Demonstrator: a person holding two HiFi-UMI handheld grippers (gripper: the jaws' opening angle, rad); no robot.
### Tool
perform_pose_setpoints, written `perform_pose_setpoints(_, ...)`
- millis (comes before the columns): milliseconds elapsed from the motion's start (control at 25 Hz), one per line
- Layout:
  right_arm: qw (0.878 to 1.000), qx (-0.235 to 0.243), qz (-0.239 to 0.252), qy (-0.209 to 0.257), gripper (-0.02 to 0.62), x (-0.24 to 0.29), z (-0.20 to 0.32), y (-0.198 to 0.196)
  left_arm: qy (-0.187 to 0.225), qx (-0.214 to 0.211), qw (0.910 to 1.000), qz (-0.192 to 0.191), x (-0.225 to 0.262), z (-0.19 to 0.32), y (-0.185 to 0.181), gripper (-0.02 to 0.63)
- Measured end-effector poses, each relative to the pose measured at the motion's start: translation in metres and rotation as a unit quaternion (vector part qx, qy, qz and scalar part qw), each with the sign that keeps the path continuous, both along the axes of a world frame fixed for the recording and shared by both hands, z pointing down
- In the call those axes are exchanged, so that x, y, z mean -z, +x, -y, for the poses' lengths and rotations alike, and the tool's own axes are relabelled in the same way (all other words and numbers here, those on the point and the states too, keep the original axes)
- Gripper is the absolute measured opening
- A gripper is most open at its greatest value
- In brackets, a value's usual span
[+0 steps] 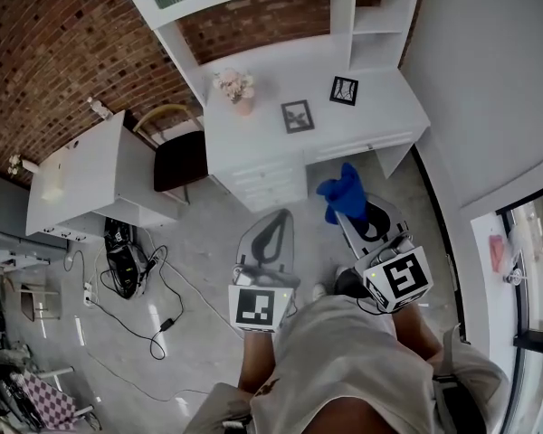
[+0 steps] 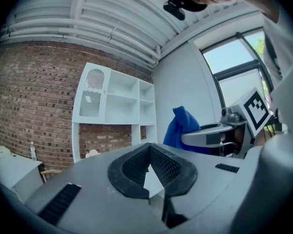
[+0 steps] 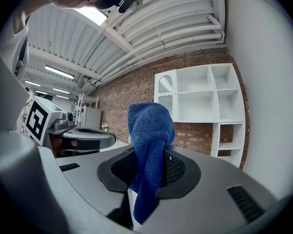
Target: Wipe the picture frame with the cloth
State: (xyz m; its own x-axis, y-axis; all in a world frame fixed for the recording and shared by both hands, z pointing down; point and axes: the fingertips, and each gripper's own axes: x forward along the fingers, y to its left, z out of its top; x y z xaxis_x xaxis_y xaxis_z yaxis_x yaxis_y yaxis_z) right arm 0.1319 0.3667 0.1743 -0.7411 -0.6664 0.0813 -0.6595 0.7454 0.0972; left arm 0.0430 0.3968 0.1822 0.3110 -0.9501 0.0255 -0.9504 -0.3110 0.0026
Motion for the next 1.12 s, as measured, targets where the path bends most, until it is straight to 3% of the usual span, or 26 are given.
perform_pose_setpoints(520, 1.0, 0.01, -0.004, -0.004, 0.092, -0.007, 0.058, -0.024, -0.005, 0.003, 1.0, -0.006, -0.008, 0.056, -0.021, 0.0)
perform_pose_setpoints(1120, 0.999, 0.03, 0.001, -0.026, 0.091, -0.009, 0.173, -0.043, -0.011, 0.022, 0.9997, 0.0, -0.003, 0.162, -0.036, 0.0)
